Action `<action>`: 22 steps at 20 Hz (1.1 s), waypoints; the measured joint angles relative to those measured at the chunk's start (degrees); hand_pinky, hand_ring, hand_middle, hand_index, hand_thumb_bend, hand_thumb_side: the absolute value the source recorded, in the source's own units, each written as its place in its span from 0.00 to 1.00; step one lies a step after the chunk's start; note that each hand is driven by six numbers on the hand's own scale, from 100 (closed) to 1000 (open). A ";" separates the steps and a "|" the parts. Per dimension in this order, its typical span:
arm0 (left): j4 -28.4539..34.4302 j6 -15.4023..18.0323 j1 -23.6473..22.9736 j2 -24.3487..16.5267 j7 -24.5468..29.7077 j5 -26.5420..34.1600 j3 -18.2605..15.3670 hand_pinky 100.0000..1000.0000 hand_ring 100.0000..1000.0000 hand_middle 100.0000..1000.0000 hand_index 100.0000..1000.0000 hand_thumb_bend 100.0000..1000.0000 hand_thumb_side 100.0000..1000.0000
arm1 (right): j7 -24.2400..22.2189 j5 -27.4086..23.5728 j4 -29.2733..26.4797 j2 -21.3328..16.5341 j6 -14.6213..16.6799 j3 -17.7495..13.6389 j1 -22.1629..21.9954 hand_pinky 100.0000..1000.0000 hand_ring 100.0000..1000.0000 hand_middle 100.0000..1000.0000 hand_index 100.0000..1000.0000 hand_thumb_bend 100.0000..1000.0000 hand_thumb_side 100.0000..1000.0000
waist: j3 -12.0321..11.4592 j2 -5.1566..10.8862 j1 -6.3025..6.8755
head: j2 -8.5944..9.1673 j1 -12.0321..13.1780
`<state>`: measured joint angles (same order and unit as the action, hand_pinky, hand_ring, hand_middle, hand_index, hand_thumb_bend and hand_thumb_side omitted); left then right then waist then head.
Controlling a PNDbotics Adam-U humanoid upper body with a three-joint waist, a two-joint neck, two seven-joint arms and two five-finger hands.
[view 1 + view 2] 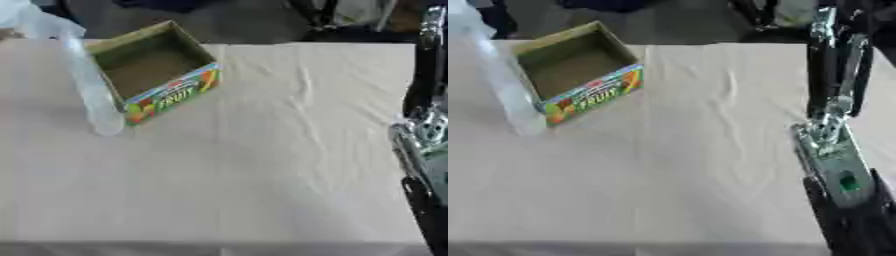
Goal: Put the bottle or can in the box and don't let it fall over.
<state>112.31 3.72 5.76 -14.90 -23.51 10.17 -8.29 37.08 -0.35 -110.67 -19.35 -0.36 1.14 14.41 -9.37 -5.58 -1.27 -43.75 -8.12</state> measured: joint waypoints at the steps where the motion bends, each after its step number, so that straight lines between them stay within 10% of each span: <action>1: 0.03 -0.07 0.13 0.15 -0.05 1.18 0.20 0.93 0.93 0.74 0.85 0.49 0.74 | -0.01 -0.02 0.00 0.00 0.03 0.00 0.00 0.99 0.92 0.99 0.89 0.00 0.73 | -0.01 -0.04 0.00 | 0.00 0.10; 4: 0.69 -0.89 0.40 0.37 0.12 7.31 1.44 0.84 0.86 0.71 0.90 0.52 0.80 | 0.01 -0.19 -0.01 0.00 0.07 0.00 0.00 0.99 0.92 0.99 0.89 0.00 0.73 | 0.01 -0.09 -0.01 | 0.00 0.44; 11: 1.07 -6.01 1.49 0.31 2.01 26.23 4.64 0.04 0.33 0.38 0.99 0.59 0.87 | 0.65 -0.47 -0.01 0.41 0.73 0.19 0.00 0.99 0.91 0.98 0.89 0.00 0.74 | -0.12 -0.55 -0.07 | 0.35 2.00; 17: 1.08 -10.59 2.68 -0.40 -1.83 40.86 5.35 0.00 0.01 0.12 1.00 0.64 0.88 | 1.20 -0.69 -0.01 0.42 1.12 0.24 -0.11 0.99 0.91 0.98 0.89 0.00 0.74 | -0.49 -0.64 -0.06 | 0.23 2.14; 22: 1.08 -12.35 2.92 -0.49 -7.28 48.45 5.97 0.00 0.00 0.08 1.00 0.63 1.00 | 1.48 -1.07 -0.01 0.42 1.31 0.19 -0.10 0.98 0.90 0.97 0.89 0.00 0.77 | -0.52 -0.64 -0.22 | 0.02 1.27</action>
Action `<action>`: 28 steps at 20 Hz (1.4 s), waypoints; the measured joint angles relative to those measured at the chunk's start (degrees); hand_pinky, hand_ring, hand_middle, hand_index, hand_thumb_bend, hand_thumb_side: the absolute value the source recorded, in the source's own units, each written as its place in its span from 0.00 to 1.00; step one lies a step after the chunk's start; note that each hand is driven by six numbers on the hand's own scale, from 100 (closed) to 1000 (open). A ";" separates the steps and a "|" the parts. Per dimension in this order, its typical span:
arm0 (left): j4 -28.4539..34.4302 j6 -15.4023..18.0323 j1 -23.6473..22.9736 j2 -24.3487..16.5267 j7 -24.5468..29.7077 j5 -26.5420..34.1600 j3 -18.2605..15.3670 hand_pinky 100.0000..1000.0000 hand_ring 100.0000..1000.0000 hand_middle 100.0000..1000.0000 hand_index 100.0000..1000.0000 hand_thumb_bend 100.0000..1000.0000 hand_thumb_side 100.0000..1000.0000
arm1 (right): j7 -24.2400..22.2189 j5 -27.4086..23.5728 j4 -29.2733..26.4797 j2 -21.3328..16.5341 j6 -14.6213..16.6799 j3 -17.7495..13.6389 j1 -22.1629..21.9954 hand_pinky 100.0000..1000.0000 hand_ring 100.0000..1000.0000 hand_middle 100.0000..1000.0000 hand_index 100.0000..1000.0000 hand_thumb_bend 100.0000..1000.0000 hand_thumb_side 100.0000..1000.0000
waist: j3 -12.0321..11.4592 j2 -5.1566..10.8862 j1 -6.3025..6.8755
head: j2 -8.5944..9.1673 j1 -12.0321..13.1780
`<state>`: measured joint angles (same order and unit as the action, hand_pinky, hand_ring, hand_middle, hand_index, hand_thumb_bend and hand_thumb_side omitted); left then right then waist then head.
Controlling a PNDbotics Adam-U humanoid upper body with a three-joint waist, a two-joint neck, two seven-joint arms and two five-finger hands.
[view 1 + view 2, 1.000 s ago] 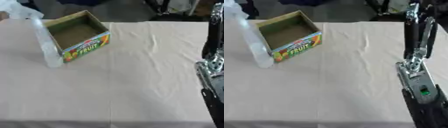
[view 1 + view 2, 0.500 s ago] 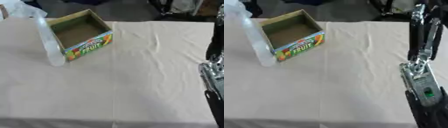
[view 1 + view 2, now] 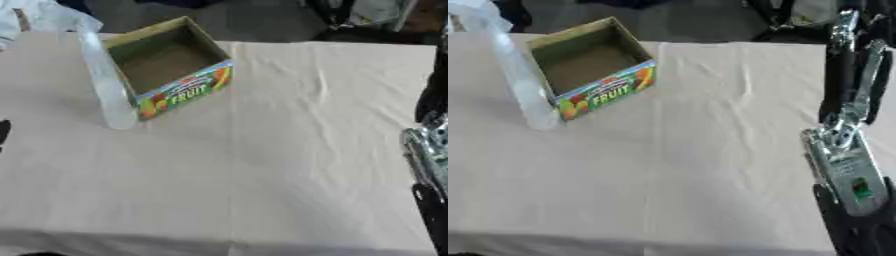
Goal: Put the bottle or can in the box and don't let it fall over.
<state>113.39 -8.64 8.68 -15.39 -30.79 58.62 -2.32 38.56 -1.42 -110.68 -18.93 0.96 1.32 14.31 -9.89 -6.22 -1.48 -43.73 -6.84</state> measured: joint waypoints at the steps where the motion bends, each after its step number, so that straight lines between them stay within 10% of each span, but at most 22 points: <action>1: 0.00 -0.30 0.00 0.00 -1.34 1.13 0.09 0.00 0.00 0.07 1.00 0.60 1.00 | 0.10 -0.14 0.00 0.00 0.10 -0.05 0.03 0.98 0.90 0.97 0.89 0.00 0.77 | 0.00 0.00 -0.02 | 0.01 -0.12; 28: -6.99 -6.81 9.72 0.46 -7.15 13.06 4.43 0.00 0.00 0.00 1.00 0.50 1.00 | -0.25 -1.30 -0.07 0.00 0.57 0.16 0.75 0.98 0.90 0.97 0.88 0.00 0.77 | 0.68 -0.03 -0.07 | 0.56 -0.63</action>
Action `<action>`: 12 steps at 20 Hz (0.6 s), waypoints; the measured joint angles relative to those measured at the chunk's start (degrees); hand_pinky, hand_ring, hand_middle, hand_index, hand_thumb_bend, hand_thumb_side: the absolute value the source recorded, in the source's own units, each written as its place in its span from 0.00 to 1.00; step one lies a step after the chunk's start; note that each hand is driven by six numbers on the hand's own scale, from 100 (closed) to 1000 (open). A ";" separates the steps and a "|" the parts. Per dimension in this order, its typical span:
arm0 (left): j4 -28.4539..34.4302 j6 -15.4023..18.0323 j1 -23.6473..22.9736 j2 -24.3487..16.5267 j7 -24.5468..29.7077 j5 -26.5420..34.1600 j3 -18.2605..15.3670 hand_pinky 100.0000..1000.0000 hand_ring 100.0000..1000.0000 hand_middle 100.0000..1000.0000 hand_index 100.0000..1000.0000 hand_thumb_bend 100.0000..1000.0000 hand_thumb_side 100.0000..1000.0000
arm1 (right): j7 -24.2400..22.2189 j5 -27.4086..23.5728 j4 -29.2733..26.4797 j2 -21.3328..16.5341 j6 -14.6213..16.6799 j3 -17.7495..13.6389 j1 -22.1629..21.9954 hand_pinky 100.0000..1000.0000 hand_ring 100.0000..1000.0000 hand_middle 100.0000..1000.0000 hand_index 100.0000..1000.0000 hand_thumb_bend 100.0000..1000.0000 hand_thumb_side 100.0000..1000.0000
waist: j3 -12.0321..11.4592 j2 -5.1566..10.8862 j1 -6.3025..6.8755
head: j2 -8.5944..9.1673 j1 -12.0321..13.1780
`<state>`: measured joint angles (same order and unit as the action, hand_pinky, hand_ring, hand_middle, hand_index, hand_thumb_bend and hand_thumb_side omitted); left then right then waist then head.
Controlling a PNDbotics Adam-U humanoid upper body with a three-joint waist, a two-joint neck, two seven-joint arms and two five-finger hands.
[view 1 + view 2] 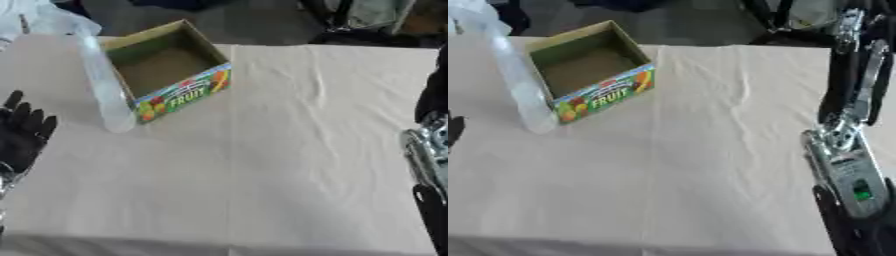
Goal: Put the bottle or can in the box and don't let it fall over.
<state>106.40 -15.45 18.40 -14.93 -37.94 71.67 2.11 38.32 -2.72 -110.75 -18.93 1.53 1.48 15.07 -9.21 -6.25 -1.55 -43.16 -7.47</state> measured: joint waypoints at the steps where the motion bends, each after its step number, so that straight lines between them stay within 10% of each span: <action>1: -0.52 -0.24 0.59 0.11 0.13 0.43 0.20 0.00 0.00 0.00 1.00 0.49 1.00 | 0.02 0.00 -0.03 0.00 0.02 0.00 0.00 0.98 0.90 0.97 0.88 0.00 0.77 | 0.04 -0.08 -0.01 | 0.00 -0.46; 12: -6.46 -1.73 6.56 0.47 2.49 4.51 0.88 0.00 0.00 0.00 1.00 0.45 1.00 | 0.23 0.00 -0.31 0.02 0.20 0.00 0.06 0.99 0.90 0.97 0.89 0.00 0.78 | 0.56 -1.21 -0.29 | 0.53 -2.00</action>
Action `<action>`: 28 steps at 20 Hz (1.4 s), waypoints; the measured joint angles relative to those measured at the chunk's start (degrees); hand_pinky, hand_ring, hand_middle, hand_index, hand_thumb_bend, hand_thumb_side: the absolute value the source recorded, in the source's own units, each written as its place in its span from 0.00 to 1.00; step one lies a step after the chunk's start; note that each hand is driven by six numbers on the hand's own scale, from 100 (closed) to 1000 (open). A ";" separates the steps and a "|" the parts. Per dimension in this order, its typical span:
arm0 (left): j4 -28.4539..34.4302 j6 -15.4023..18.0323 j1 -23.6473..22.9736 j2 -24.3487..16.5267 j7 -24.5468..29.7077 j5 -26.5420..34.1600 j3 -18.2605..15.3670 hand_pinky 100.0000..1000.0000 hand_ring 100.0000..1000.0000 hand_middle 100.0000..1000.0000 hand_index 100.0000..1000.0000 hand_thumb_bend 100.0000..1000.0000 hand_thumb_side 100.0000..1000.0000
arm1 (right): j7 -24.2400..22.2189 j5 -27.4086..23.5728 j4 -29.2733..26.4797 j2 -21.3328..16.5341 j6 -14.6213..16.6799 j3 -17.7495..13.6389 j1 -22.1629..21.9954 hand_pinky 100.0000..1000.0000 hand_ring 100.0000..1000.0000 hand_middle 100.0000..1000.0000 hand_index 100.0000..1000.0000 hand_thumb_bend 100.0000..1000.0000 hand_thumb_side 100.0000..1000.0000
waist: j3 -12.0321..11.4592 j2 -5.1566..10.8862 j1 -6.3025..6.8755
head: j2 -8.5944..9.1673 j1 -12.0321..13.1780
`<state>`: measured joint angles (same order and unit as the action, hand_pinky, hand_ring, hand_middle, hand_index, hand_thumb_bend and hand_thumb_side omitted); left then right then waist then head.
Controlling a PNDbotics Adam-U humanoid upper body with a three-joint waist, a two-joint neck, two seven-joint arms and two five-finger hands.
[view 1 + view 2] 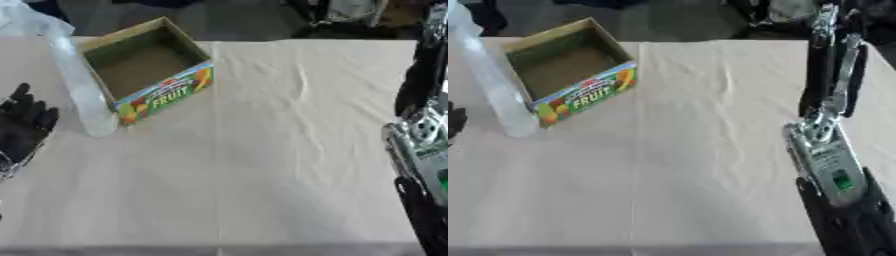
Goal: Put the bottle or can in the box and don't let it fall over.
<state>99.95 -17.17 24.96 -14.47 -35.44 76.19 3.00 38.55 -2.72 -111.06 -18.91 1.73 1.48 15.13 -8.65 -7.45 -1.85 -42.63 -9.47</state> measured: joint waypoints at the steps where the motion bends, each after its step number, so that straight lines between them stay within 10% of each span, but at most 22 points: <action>1: -0.62 0.08 0.72 0.07 0.14 -0.07 0.01 0.00 0.00 0.00 1.00 0.45 1.00 | 0.01 0.00 0.00 0.01 0.00 0.00 0.01 0.99 0.90 0.97 0.88 0.00 0.78 | 0.06 -0.07 -0.04 | 0.04 0.09; 28: -11.37 0.44 16.01 1.48 4.57 -4.29 1.77 0.00 0.00 0.00 0.94 0.47 1.00 | -0.31 -0.42 0.00 1.56 0.27 0.71 0.95 0.99 0.91 0.98 0.89 0.00 0.78 | 1.72 -1.55 -0.84 | 1.04 3.86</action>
<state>88.57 -16.74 40.97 -12.99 -30.87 71.90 4.76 38.23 -3.14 -111.06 -17.35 2.00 2.19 16.08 -6.93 -9.00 -2.69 -41.59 -5.62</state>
